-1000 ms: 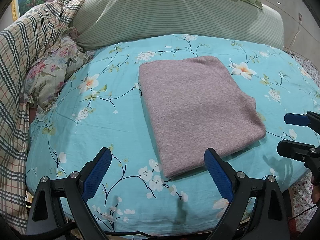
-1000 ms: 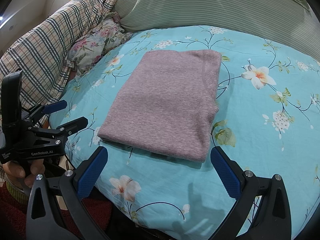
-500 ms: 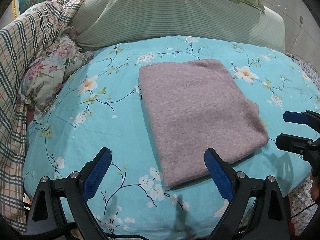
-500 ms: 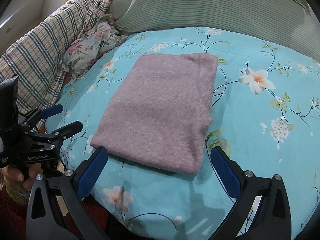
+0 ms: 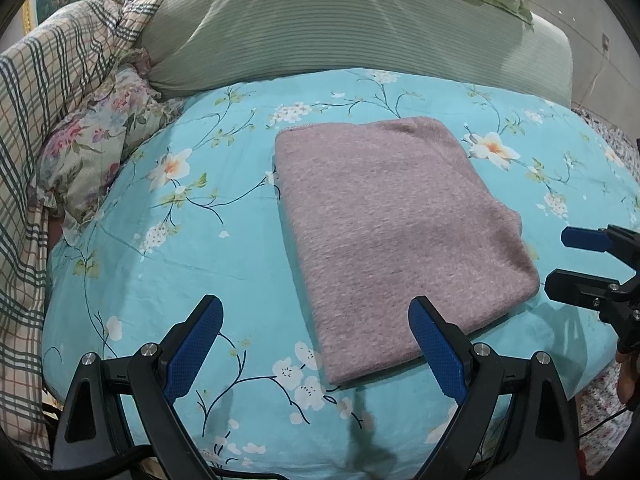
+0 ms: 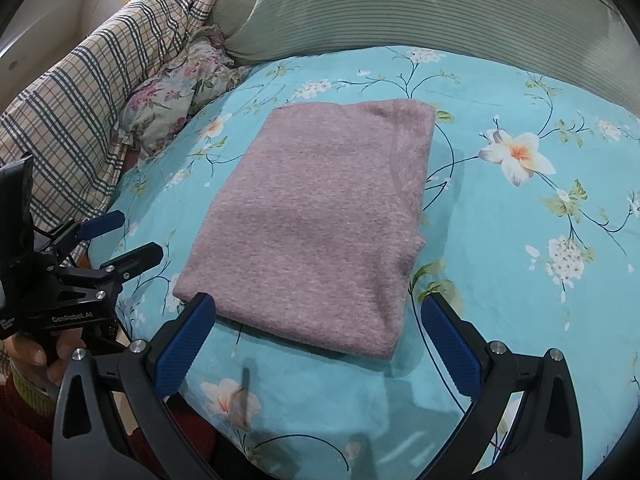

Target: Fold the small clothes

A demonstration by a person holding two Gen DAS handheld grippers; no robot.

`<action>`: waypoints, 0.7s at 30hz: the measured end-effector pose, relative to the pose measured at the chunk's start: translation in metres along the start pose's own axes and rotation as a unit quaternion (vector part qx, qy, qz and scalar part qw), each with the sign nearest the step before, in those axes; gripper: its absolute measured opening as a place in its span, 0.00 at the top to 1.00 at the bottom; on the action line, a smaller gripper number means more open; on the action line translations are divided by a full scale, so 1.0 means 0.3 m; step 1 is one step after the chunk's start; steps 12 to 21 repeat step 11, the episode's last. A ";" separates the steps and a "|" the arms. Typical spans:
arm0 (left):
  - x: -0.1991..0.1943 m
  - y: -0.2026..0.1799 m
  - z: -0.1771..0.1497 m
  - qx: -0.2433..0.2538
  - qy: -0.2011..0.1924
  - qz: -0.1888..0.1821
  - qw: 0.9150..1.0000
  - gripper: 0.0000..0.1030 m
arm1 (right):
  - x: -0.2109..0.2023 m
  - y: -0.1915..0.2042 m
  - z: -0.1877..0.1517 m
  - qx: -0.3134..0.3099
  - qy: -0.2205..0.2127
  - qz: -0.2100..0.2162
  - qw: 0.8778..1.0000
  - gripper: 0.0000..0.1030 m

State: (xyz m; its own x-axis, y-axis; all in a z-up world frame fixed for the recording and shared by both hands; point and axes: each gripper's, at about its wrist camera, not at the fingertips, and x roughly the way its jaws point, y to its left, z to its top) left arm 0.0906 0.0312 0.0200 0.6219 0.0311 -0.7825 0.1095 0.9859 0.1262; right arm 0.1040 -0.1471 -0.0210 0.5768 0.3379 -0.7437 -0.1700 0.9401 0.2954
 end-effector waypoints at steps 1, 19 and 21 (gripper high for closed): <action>0.001 0.004 0.001 -0.003 -0.001 -0.001 1.000 0.08 | 0.003 0.001 0.005 0.000 0.000 0.000 1.000 0.01; 0.010 0.005 0.007 -0.007 0.002 -0.003 1.000 0.08 | 0.012 -0.002 0.025 0.002 -0.003 0.002 1.000 0.01; 0.010 0.005 0.007 -0.007 0.002 -0.003 1.000 0.08 | 0.012 -0.002 0.025 0.002 -0.003 0.002 1.000 0.01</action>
